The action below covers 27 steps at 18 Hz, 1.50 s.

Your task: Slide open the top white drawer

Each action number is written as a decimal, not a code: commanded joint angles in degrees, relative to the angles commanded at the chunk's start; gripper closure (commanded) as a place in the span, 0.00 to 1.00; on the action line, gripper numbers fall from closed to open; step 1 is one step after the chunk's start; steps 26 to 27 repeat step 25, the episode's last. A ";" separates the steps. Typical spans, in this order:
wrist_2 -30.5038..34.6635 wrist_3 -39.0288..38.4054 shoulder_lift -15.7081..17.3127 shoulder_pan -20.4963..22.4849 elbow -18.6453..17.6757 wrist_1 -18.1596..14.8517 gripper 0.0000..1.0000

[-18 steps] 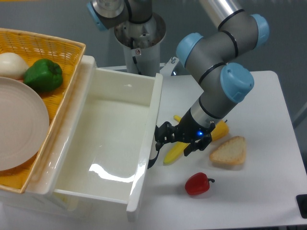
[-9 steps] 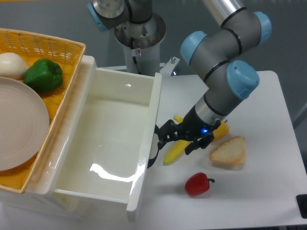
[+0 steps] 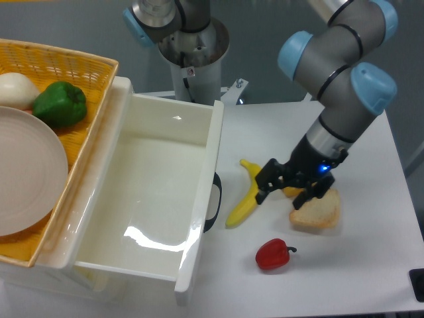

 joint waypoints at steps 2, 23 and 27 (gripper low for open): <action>2.90 5.78 -0.36 0.87 -0.52 0.18 0.00; 27.35 55.72 -10.20 7.29 2.02 5.90 0.00; 27.35 56.78 -10.20 7.65 1.58 5.90 0.00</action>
